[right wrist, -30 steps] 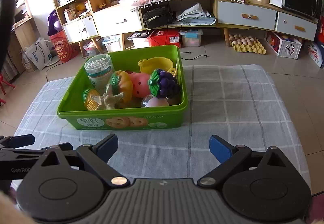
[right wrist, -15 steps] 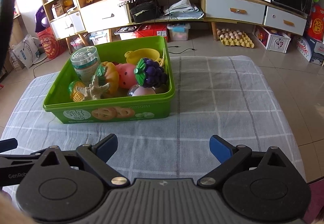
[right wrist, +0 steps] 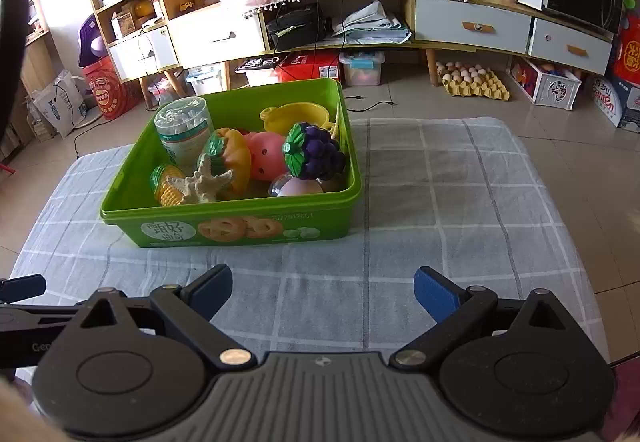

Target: Organize rigid objects

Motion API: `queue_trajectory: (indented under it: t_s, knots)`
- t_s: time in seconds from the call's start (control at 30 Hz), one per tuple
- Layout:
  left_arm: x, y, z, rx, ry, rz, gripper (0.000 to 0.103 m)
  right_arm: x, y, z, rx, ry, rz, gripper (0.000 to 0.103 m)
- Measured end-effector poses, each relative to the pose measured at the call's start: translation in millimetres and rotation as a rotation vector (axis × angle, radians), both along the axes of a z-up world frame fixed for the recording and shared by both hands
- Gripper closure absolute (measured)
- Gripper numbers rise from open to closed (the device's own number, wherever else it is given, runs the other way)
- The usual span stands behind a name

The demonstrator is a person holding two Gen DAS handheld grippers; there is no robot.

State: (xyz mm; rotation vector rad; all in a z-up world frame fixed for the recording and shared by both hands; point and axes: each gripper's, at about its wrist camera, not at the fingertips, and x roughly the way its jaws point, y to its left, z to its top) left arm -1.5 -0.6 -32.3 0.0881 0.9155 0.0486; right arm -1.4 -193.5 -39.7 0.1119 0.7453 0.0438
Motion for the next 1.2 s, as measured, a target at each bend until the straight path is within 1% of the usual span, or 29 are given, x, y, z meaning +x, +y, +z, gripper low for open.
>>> queue_trajectory:
  t_s: [0.13,0.37,0.57,1.2]
  knots:
    - [-0.7,-4.0,1.4,-0.010,0.005,-0.010,0.005,-0.4,3.7,2.4,-0.005,-0.007,0.009,0.029]
    - [4.4,-1.5,7.9,-0.005,-0.019,0.029,0.005,-3.5,1.6,7.5,0.003,-0.024,0.002,0.029]
    - [3.7,1.2,11.7,-0.030,-0.020,0.035,0.005,-4.1,2.7,6.0,0.020,-0.015,0.004,0.029]
    - [1.4,-4.4,13.4,-0.043,-0.035,0.007,0.005,-3.7,3.5,11.6,0.033,-0.032,0.002,0.028]
